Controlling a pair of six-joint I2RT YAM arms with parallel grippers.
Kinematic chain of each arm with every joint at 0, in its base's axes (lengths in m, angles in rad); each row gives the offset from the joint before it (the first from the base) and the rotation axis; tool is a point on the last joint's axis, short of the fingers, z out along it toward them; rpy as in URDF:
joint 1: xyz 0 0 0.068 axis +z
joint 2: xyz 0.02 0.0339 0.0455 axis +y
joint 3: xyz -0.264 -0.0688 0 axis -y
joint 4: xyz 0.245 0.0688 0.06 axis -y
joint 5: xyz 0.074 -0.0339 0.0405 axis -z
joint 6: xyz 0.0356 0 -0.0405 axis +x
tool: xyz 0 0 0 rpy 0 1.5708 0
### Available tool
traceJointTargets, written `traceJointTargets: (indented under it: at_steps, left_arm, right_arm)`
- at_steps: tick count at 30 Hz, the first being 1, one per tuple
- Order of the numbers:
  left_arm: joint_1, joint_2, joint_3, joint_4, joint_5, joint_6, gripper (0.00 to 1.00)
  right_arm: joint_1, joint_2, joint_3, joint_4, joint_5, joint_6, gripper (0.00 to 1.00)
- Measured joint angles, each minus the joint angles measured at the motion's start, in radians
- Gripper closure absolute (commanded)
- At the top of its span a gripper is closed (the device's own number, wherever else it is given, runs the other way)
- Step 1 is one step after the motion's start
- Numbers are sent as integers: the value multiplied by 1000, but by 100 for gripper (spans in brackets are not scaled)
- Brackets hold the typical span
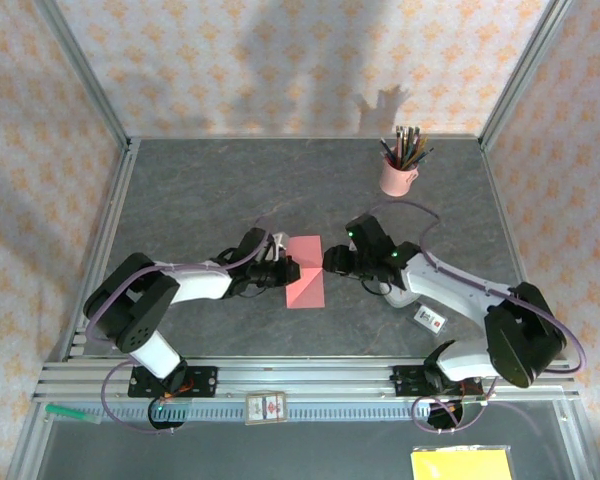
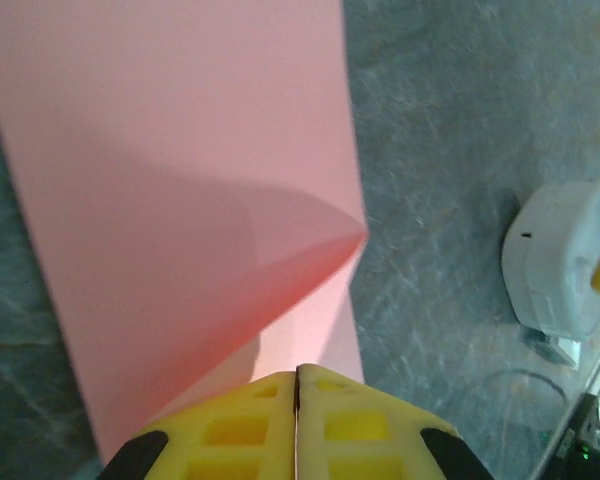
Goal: Fold a paper plane with a square sheet of paper (pick it up from the middle)
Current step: Turn over the paper at the center of the table.
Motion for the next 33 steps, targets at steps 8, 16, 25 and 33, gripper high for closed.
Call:
traceJointTargets:
  at_steps: [8,16,25,33]
  left_arm:
    - [8,83,5,13,3,19,93]
    - [8,90,-11,62,8,28,93]
    - [8,90,-16,74,8,33,93]
    - [8,90,-16,74,8,34,93]
  right_arm:
    - [114,-3,-85,46,13,137,47]
    - [184,73,-107,149,16,222,48]
    - [212,133,-142,227,7,267,48]
    - [213,140,-164,265,0,281,49]
